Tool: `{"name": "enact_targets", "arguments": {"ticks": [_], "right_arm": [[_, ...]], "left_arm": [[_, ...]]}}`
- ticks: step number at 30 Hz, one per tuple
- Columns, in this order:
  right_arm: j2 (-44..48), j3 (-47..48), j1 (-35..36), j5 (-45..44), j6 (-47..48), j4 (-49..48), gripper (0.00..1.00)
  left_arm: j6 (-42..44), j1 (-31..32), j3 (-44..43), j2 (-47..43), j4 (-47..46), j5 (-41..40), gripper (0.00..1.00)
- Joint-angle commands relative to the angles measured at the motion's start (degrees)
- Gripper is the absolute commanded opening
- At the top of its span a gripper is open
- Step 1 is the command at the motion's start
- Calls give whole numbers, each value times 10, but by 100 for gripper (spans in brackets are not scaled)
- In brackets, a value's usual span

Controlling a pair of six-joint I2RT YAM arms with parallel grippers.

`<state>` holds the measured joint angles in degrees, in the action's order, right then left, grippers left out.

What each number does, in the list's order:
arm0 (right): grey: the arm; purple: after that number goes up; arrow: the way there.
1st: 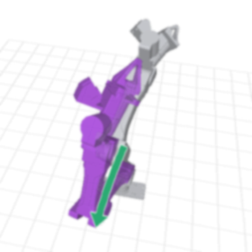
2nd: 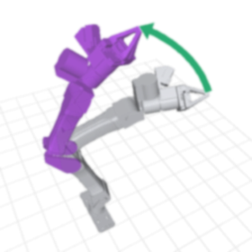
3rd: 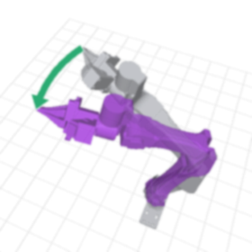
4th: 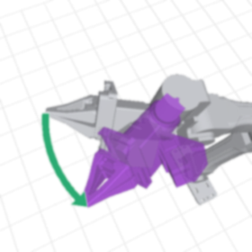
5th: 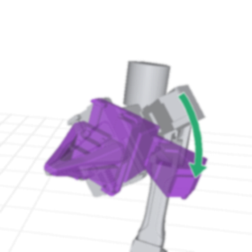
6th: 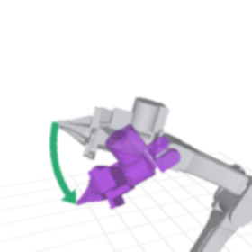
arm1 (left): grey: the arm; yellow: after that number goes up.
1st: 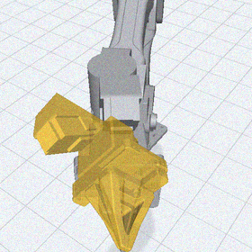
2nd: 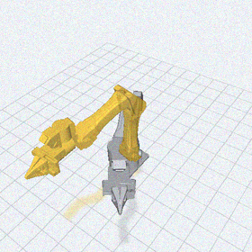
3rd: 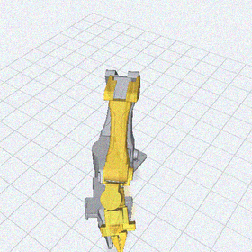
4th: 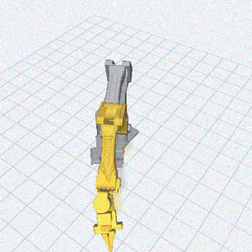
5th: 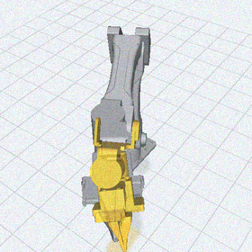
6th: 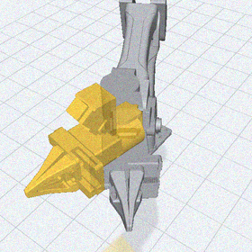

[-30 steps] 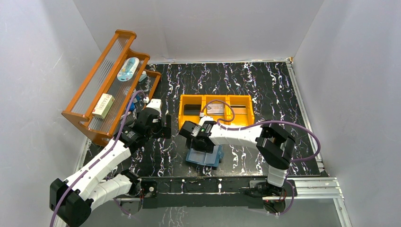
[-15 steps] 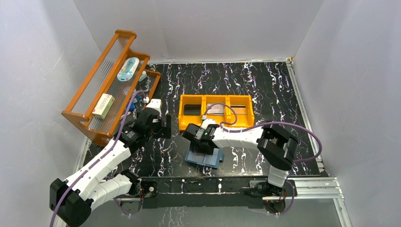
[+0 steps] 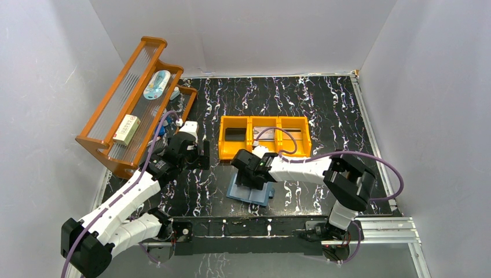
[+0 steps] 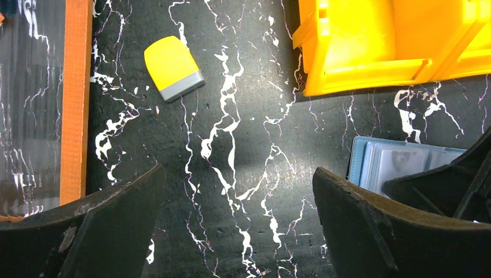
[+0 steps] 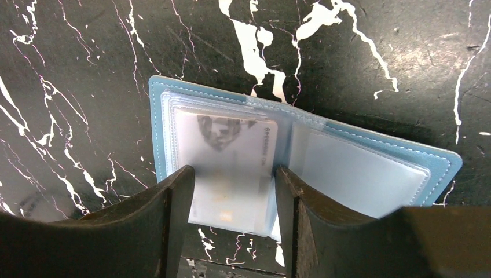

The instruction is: Take the credit cards out of the card holder

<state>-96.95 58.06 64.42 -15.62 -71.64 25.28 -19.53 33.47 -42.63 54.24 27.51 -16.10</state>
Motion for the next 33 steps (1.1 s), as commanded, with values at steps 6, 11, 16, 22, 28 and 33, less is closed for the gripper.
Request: {"name": "enact_targets", "arguments": {"ticks": [6, 11, 16, 22, 28, 33], "right_arm": [[8, -104, -20, 79, -18, -137, 69], [30, -159, -38, 123, -22, -226, 69], [65, -147, -43, 115, -3, -207, 71], [80, -63, -38, 55, 33, -90, 73], [65, -11, -18, 24, 32, -43, 73], [34, 10, -14, 20, 28, -29, 73]], "left_arm": [[-1, -2, -2, 1, 7, -1, 98], [0, -2, -3, 6, 7, 2, 98], [0, -2, -3, 9, 7, 4, 98], [1, -2, -3, 9, 7, 6, 98], [1, -2, -3, 4, 8, 0, 98], [-1, -2, -1, -3, 8, -4, 98]]}}
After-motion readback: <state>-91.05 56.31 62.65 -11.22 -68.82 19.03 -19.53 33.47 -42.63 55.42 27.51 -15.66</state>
